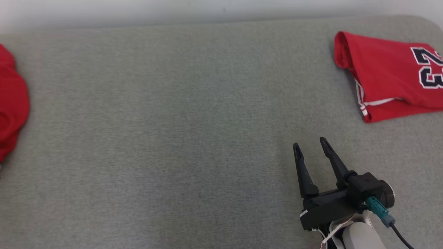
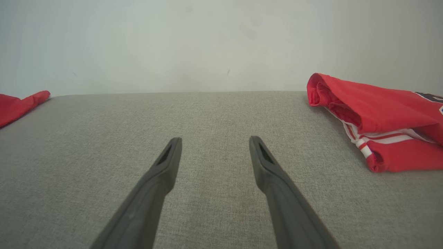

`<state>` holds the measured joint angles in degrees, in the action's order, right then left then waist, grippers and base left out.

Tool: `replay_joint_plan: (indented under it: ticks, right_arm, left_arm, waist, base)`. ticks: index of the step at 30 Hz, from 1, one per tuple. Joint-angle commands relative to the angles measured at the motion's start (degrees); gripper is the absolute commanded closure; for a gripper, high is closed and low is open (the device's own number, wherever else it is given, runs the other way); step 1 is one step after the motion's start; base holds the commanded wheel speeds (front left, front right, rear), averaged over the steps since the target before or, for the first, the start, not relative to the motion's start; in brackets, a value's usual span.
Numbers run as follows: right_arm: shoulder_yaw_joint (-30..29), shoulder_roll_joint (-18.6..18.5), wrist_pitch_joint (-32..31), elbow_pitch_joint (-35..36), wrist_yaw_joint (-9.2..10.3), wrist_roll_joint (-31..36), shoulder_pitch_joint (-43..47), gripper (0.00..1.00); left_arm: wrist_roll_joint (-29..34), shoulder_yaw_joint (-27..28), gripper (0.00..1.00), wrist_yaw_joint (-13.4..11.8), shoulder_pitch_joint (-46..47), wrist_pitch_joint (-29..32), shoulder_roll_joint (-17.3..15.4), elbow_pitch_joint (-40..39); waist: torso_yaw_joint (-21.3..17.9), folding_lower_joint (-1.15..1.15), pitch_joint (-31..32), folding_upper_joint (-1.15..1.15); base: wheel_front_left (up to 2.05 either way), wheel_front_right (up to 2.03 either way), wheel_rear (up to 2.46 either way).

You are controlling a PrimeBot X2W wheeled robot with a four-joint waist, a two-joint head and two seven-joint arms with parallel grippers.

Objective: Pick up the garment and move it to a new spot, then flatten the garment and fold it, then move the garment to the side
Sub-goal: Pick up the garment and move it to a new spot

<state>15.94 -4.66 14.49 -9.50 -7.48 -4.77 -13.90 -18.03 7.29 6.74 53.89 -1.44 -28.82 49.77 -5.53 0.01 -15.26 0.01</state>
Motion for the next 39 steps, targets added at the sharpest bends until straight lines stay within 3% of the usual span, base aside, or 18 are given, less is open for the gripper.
replay_joint_plan:
  ticks: [1, 11, 19, 20, 21, 31, 39]
  right_arm:
    - [0.18, -0.19, 0.26, -0.02, -0.03, -0.18, -0.66, 0.00]
    - [0.11, -0.65, 0.54, 0.10, -0.03, 0.27, -1.44, 0.00]
    - [0.21, -1.27, 0.15, 0.24, -0.02, 0.42, -1.86, 0.00]
    - [0.23, -1.29, 0.04, 0.31, -0.02, 0.42, -1.82, 0.00]
    - [0.27, -1.33, -0.06, 0.35, -0.02, 0.37, -1.75, 0.00]
    - [0.46, -1.38, -0.15, -0.10, -0.03, -0.21, -1.01, 0.00]
    - [0.76, -0.45, 0.19, -1.85, -0.02, -1.34, -0.50, 0.00]
  left_arm:
    - [0.09, -0.23, 0.00, 0.04, 0.55, 0.15, -0.60, 1.07]
    - [0.22, -1.44, 0.00, -0.33, 2.61, 1.51, -2.74, 12.58]
    - [-0.95, -1.56, 0.00, -2.27, 3.75, 5.27, -1.66, 19.92]
    - [-0.74, -1.68, 0.16, -2.55, 3.83, 5.03, -1.76, 20.23]
    - [-0.68, -1.85, 1.00, -2.46, 3.93, 4.73, -1.68, 20.46]
    - [-0.16, -3.78, 1.00, -0.50, 5.76, -2.76, -2.54, 19.28]
    - [1.59, -8.52, 1.00, 0.58, 10.45, -8.94, -2.39, 15.51]
  waist:
    - [-3.77, -0.01, -3.89, -0.01]
    - [-5.49, -0.01, -6.33, -0.01]
    - [-4.74, -0.01, -6.57, -0.01]
    - [-4.63, -0.01, -6.56, -0.01]
    - [-4.53, -0.01, -6.53, -0.01]
    - [-3.08, -0.01, -4.38, -0.01]
    - [-1.82, -0.01, 0.24, -0.01]
  base:
    - [0.00, 0.00, 0.00]
    - [0.00, 0.00, 0.00]
    - [0.00, 0.00, 0.00]
    - [0.00, 0.00, 0.00]
    - [0.00, 0.00, 0.00]
    - [0.00, 0.00, 0.00]
    - [0.00, 0.00, 0.00]
